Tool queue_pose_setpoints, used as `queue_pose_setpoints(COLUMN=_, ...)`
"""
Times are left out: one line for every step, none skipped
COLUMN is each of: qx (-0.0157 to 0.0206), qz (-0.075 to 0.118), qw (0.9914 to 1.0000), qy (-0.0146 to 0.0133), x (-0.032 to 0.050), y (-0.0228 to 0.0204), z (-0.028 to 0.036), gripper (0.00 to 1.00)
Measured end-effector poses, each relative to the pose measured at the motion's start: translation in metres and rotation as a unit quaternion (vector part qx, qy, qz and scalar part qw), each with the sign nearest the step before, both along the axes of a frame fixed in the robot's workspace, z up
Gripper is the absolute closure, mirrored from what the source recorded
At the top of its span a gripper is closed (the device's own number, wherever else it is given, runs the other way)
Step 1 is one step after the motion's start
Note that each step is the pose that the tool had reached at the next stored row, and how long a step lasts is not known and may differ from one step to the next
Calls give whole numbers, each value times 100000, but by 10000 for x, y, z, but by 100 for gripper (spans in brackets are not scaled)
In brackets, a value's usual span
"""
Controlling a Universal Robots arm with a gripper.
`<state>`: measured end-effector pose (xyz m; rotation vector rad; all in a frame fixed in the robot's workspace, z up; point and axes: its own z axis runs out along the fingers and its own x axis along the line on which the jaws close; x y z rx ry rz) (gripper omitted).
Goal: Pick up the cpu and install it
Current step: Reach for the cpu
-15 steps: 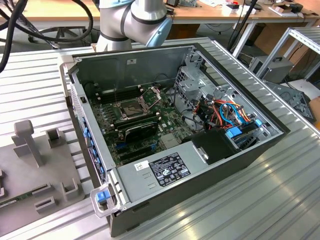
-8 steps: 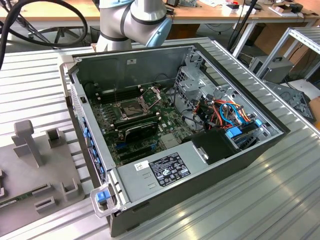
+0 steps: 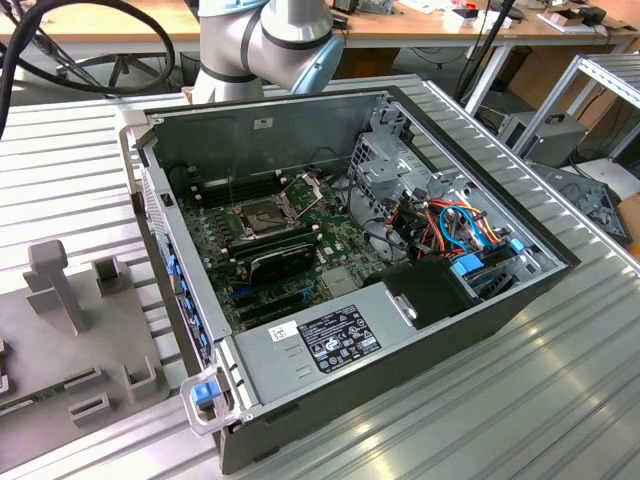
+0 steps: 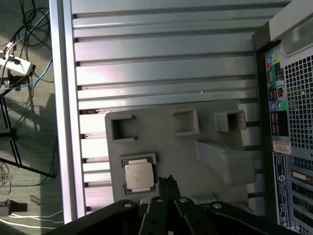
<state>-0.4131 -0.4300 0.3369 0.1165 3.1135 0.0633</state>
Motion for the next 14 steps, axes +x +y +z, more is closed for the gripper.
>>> queue_pose_setpoints(qx=3, qz=-1, qw=100000, qy=-6, x=0, y=0, z=-9, gripper=89)
queue_pose_setpoints(qx=1, qz=-1, qw=100000, qy=0, x=0, y=0, z=-22, gripper=89)
queue_pose_setpoints(qx=0, qz=-2, qw=100000, qy=1, x=0, y=0, z=-32, gripper=89)
queue_pose_setpoints(qx=1, qz=1, qw=100000, qy=1, x=0, y=0, z=-44, gripper=89)
queue_pose_setpoints(qx=2, qz=1, qw=100000, qy=2, x=0, y=0, z=-50, gripper=89)
queue_pose_setpoints(qx=-6, qz=-1, qw=100000, qy=10, x=0, y=0, z=-50, gripper=89)
queue_pose_setpoints(qx=0, qz=-1, qw=100000, qy=3, x=0, y=0, z=-55, gripper=89)
queue_pose_setpoints(qx=0, qz=-1, qw=100000, qy=2, x=0, y=0, z=-59, gripper=89)
queue_pose_setpoints(qx=-1, qz=0, qw=100000, qy=2, x=0, y=0, z=-59, gripper=89)
queue_pose_setpoints(qx=1, qz=-1, qw=100000, qy=0, x=0, y=0, z=-59, gripper=89)
queue_pose_setpoints(qx=0, qz=0, qw=100000, qy=1, x=1, y=0, z=-59, gripper=89)
queue_pose_setpoints(qx=2, qz=0, qw=100000, qy=-1, x=1, y=0, z=-59, gripper=89)
queue_pose_setpoints(qx=0, qz=-2, qw=100000, qy=2, x=0, y=0, z=-59, gripper=89)
queue_pose_setpoints(qx=0, qz=-2, qw=100000, qy=1, x=0, y=0, z=-59, gripper=89)
